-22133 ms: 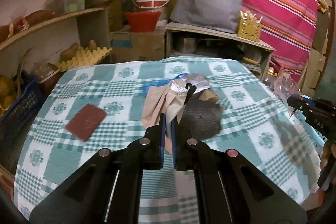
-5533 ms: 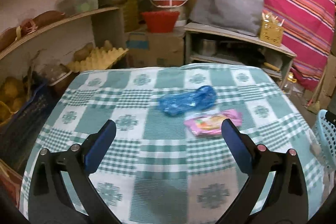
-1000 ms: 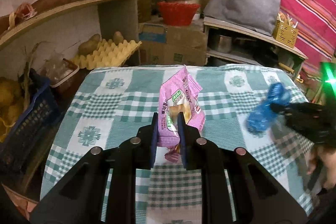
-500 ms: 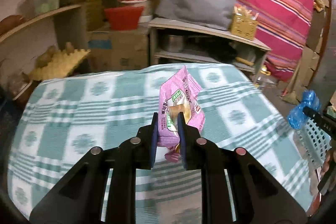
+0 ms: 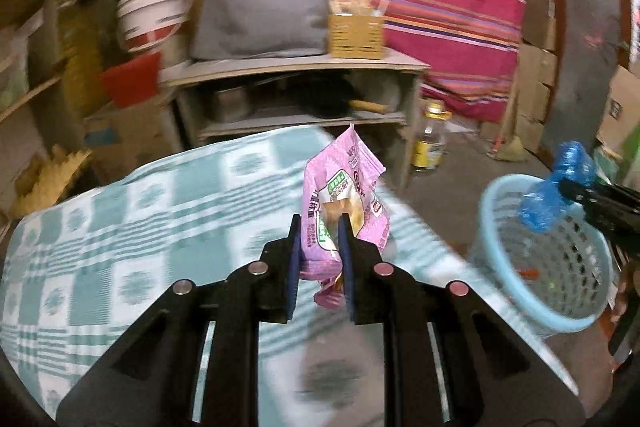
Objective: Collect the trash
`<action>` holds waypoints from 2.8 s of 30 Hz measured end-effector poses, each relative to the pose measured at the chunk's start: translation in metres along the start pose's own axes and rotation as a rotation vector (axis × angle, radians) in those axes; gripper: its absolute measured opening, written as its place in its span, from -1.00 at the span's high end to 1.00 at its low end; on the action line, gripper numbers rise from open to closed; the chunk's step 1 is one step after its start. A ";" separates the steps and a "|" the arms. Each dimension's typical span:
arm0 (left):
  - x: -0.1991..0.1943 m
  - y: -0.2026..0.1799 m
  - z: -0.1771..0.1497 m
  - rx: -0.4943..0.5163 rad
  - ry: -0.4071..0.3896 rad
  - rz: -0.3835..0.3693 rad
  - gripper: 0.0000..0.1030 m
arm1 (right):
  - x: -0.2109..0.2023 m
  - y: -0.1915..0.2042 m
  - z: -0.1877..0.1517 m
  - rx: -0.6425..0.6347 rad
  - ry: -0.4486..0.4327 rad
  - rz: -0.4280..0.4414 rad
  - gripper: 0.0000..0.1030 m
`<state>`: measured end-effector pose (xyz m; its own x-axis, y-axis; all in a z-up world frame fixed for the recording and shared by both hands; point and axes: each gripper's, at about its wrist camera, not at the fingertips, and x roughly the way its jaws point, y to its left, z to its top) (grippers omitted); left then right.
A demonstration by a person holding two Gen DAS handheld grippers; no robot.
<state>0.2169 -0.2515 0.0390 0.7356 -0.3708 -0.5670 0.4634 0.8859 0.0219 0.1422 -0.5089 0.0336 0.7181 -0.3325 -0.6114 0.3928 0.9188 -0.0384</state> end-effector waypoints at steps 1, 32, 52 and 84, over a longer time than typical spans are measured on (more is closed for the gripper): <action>0.002 -0.018 0.001 0.014 -0.005 -0.020 0.68 | -0.001 -0.005 -0.002 -0.006 0.001 -0.009 0.60; -0.008 -0.073 0.001 0.010 -0.073 0.020 -0.72 | -0.008 -0.046 -0.017 -0.004 0.040 -0.010 0.59; -0.118 0.055 -0.036 -0.106 -0.165 0.237 -0.90 | -0.031 0.020 -0.022 -0.008 -0.002 0.018 -0.81; -0.189 0.127 -0.140 -0.222 -0.182 0.462 -0.90 | -0.160 0.211 -0.095 -0.212 -0.227 0.309 -0.91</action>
<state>0.0678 -0.0299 0.0335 0.9208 0.0462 -0.3873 -0.0291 0.9983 0.0498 0.0553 -0.2415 0.0484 0.9009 -0.0516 -0.4310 0.0301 0.9979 -0.0565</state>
